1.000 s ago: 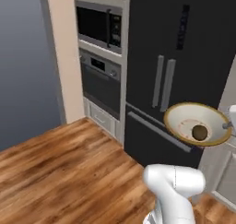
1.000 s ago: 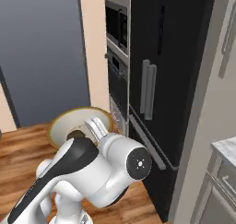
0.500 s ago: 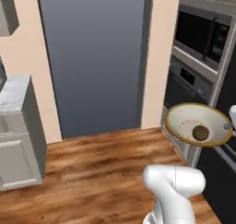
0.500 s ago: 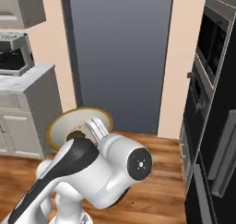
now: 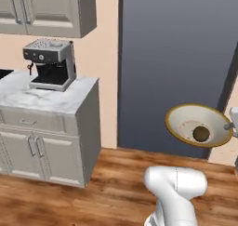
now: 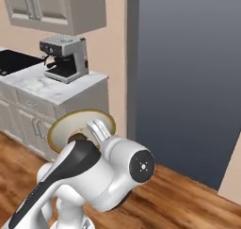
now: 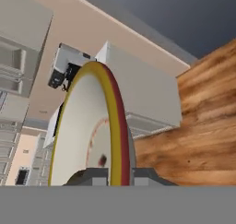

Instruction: Pick the kiwi from the cabinet and place it in the bowl. Then pick the bowl and place it in the sink. Then turn on the sink facuet.

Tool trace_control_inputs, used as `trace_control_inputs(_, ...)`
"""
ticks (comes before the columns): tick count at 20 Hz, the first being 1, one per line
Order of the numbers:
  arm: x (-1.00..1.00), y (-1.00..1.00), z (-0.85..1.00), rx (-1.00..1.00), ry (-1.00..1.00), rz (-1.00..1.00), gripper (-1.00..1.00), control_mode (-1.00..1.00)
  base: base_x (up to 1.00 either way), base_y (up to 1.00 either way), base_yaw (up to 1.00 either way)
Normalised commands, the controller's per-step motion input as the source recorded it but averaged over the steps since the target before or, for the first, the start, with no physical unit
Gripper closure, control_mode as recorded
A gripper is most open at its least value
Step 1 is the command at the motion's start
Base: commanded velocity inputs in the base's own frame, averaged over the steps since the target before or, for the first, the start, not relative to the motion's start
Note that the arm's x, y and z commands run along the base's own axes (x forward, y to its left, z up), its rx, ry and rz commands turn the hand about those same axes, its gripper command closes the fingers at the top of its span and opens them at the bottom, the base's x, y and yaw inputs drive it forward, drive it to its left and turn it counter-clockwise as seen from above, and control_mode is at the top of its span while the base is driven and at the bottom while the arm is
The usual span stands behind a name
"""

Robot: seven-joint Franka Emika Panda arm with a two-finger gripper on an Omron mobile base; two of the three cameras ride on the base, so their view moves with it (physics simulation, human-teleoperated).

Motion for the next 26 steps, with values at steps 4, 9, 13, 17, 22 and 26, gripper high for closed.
trace_control_inputs(4, 0.0, 0.0, 0.0, 0.0, 0.0, 0.0, 1.0, 1.0, 1.0, 0.0, 0.69)
trace_control_inputs(9, 0.0, 0.0, 0.0, 0.0, 0.0, 0.0, 1.0, 1.0, 0.75, 0.23, 0.71)
trace_control_inputs(13, 0.0, 0.0, 0.0, 0.0, 0.0, 0.0, 1.0, 1.0, 0.35, 0.81, 0.64)
trace_control_inputs(17, 0.0, 0.0, 0.0, 0.0, 0.0, 0.0, 1.0, 1.0, 0.44, 0.98, 0.57)
trace_control_inputs(22, 0.0, 0.0, 0.0, 0.0, 0.0, 0.0, 1.0, 1.0, 1.0, 0.27, 0.29)
trace_control_inputs(26, 0.0, 0.0, 0.0, 0.0, 0.0, 0.0, 1.0, 1.0, 1.0, -0.01, 0.15)
